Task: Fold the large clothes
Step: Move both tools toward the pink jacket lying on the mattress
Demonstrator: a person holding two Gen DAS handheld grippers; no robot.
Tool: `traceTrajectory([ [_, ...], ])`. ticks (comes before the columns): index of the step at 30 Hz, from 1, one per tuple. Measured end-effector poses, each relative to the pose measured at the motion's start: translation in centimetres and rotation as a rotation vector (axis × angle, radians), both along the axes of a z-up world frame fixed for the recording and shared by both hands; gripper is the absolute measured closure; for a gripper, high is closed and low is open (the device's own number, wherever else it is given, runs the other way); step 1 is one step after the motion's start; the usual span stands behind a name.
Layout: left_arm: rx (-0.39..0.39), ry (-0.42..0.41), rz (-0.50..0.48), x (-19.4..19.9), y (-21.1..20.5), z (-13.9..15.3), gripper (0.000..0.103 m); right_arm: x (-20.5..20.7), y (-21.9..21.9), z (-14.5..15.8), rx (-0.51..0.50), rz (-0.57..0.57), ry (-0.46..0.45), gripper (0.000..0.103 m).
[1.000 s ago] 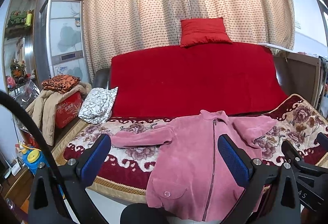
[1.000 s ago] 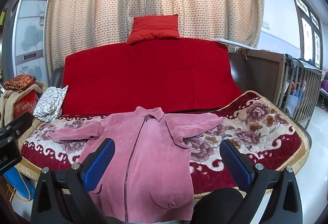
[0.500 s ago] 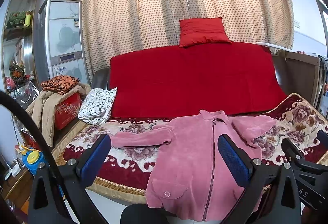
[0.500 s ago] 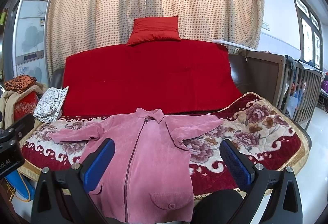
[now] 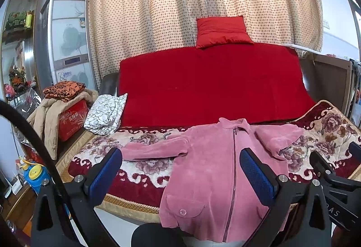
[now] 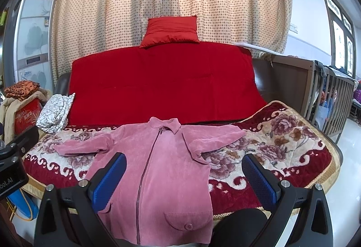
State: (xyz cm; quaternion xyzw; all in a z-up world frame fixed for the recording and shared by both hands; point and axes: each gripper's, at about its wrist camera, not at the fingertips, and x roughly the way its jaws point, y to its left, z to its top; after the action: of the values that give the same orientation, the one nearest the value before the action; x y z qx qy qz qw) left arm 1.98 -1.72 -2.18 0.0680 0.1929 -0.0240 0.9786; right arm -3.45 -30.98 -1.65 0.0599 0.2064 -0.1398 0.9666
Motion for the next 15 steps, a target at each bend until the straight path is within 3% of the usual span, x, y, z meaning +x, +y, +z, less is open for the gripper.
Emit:
traceTrajectory([
  [10,-0.011,0.061,-0.008,1.6,-0.2,-1.4,0.000,1.0,-0.3,-1.2,0.007,0.002,0.036,0.000],
  [15,-0.030,0.131,-0.026,3.3,-0.4,-3.0,0.000,1.8,-0.7,-2.0,0.008,0.001,0.055,0.000],
])
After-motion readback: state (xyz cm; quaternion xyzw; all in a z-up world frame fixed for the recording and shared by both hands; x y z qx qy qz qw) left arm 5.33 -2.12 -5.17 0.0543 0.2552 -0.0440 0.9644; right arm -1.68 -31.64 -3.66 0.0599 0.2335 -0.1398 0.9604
